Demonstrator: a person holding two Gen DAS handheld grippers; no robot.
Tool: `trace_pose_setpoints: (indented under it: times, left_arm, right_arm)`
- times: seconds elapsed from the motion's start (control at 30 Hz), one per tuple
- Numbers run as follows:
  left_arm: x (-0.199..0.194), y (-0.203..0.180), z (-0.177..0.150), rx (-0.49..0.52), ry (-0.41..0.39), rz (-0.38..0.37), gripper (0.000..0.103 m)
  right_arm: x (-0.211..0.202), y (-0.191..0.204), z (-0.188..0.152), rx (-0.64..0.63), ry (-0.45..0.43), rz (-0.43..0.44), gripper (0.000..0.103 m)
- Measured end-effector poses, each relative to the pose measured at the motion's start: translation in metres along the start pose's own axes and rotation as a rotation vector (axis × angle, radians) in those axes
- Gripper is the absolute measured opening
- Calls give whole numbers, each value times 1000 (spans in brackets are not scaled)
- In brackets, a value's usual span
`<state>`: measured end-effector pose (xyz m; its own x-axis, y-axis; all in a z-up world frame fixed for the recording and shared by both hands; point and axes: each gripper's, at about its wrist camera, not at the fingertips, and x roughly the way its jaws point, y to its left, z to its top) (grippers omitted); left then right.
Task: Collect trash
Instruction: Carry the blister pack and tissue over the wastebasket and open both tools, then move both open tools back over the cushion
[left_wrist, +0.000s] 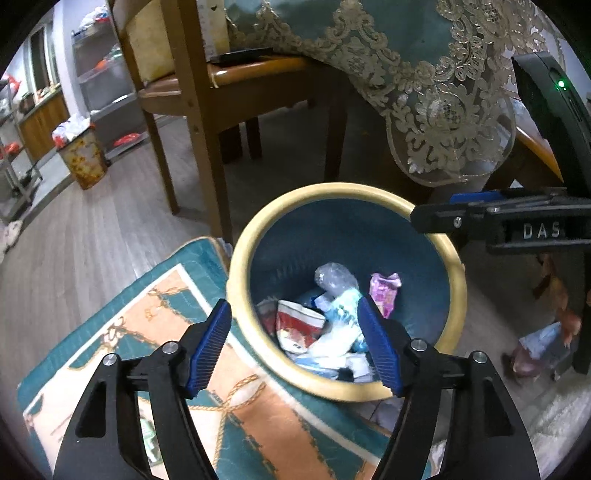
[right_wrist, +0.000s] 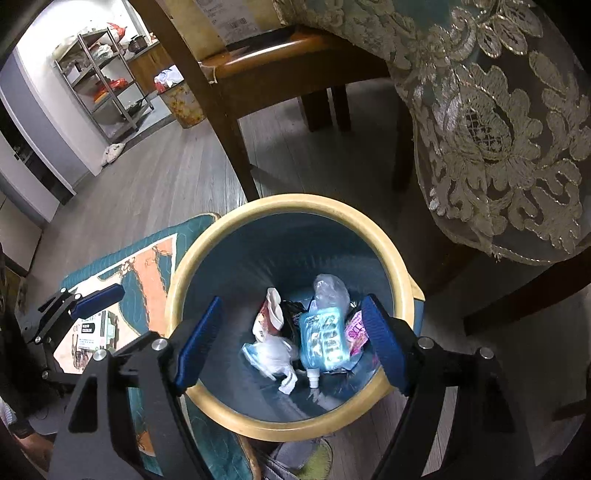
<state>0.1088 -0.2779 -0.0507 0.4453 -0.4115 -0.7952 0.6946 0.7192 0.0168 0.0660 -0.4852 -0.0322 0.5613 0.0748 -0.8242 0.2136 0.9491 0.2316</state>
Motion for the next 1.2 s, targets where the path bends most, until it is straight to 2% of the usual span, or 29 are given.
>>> trace_pose_setpoints:
  times: [0.23, 0.33, 0.43, 0.5, 0.6, 0.7, 1.03, 1.2]
  left_arm:
    - [-22, 15, -15, -12, -3, 28, 75]
    - [-36, 26, -24, -30, -5, 41, 78]
    - [-49, 37, -34, -54, -5, 50, 79]
    - [-58, 44, -41, -63, -7, 62, 83]
    - [-73, 54, -53, -70, -13, 83, 90]
    - [-86, 69, -68, -88, -5, 110, 93]
    - [-128, 119, -116, -134, 4, 169, 94]
    - [-142, 152, -158, -166, 48, 208, 94]
  right_arm:
    - [-6, 18, 4, -30, -11, 10, 78]
    - [-10, 28, 4, -47, -23, 20, 82]
    - [-12, 43, 4, -78, -26, 26, 83]
    - [-13, 54, 3, -100, -28, 28, 85]
    - [-15, 71, 2, -126, -34, 39, 89]
    - [-15, 88, 1, -152, -36, 48, 97]
    - [-6, 155, -12, -292, -10, 55, 97]
    - [0, 191, -25, -377, 5, 65, 97]
